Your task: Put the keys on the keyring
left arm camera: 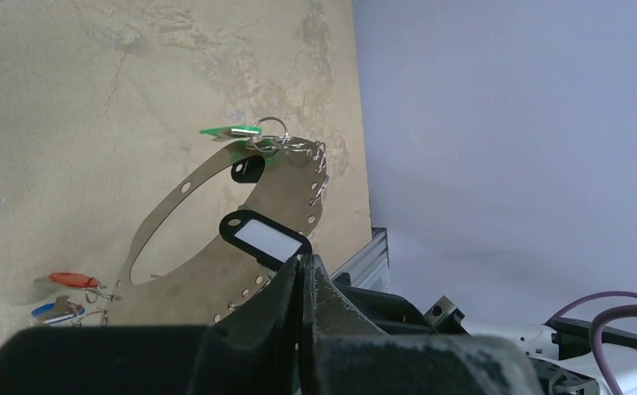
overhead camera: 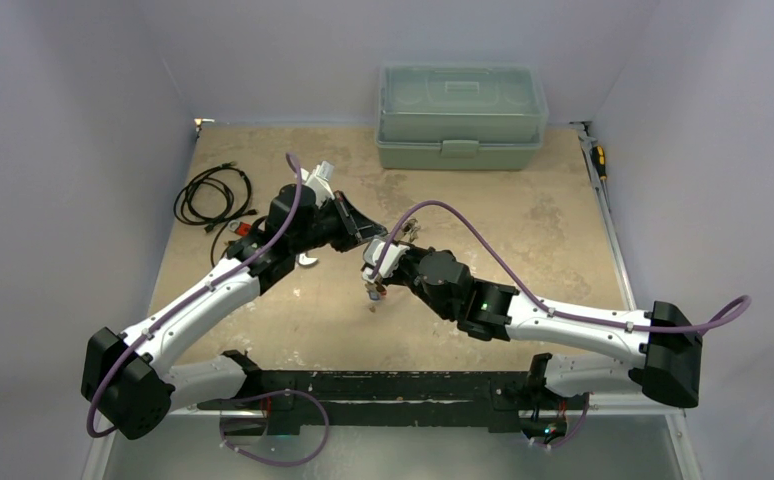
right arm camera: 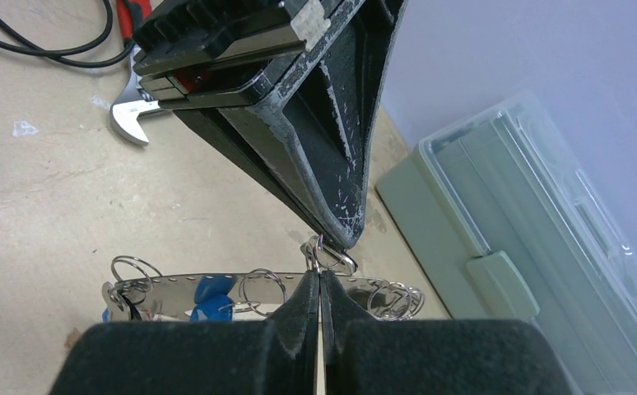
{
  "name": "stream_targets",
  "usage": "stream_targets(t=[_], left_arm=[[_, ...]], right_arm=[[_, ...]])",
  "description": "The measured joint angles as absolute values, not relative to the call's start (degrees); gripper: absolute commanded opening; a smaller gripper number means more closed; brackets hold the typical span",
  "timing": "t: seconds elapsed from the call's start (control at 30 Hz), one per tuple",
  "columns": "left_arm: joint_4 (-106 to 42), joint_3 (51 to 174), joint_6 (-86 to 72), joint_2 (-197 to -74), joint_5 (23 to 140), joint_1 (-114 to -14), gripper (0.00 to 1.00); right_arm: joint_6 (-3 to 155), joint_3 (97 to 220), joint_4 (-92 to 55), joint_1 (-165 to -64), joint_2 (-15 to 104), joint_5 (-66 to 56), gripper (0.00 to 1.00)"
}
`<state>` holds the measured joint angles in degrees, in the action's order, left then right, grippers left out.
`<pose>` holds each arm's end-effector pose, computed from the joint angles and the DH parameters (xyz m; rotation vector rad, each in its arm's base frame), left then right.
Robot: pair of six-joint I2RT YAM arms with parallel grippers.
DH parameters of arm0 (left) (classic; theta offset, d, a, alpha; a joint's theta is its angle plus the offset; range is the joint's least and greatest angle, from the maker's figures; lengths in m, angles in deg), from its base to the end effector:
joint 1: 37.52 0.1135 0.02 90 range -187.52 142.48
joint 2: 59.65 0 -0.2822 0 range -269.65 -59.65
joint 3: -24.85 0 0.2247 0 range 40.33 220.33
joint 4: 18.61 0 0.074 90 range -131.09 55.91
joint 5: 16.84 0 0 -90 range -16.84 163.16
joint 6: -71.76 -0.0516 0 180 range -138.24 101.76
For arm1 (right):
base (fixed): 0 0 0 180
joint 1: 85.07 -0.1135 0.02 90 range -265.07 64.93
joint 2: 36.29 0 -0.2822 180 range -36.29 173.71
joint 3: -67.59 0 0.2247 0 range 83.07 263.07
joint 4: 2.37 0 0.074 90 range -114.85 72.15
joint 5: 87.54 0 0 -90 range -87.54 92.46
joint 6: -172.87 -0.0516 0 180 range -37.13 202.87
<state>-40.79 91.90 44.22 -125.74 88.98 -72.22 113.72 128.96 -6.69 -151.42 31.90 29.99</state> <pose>0.1939 -0.1514 0.3305 -0.3226 2.1721 -1.3230 0.1244 0.2247 0.3257 -1.0541 1.3882 0.0297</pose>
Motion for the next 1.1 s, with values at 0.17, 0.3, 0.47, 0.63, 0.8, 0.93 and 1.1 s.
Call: stream_targets(t=[0.17, 0.3, 0.47, 0.63, 0.8, 0.93, 1.1], left_arm=[[-40.51, 91.49, 44.22, -125.74, 88.98, -72.22, 0.0], [-40.16, 91.2, 44.22, -125.67, 88.98, -72.22, 0.0], [-40.12, 91.16, 44.24, -125.63, 88.98, -72.22, 0.0], [-39.9, 91.05, 44.22, -125.63, 88.95, -72.22, 0.0], [-39.74, 91.05, 44.22, -125.63, 88.93, -72.22, 0.0], [-39.74, 91.05, 44.22, -125.63, 88.82, -72.22, 0.0], [-39.74, 91.05, 44.22, -125.63, 88.25, -72.22, 0.0]], right_arm=[[113.72, 128.94, -6.8, -151.42, 31.9, 29.99, 0.0], [113.7, 128.96, -7.07, -151.42, 31.9, 29.99, 0.0], [113.51, 128.98, -7.13, -151.42, 31.9, 29.99, 0.0], [113.44, 129.03, -7.18, -151.42, 31.9, 29.99, 0.0], [113.35, 129.05, -7.2, -151.42, 31.9, 30.01, 0.0], [113.33, 129.05, -7.35, -151.42, 31.81, 30.01, 0.0], [113.29, 129.05, -7.7, -151.42, 31.09, 30.08, 0.0]])
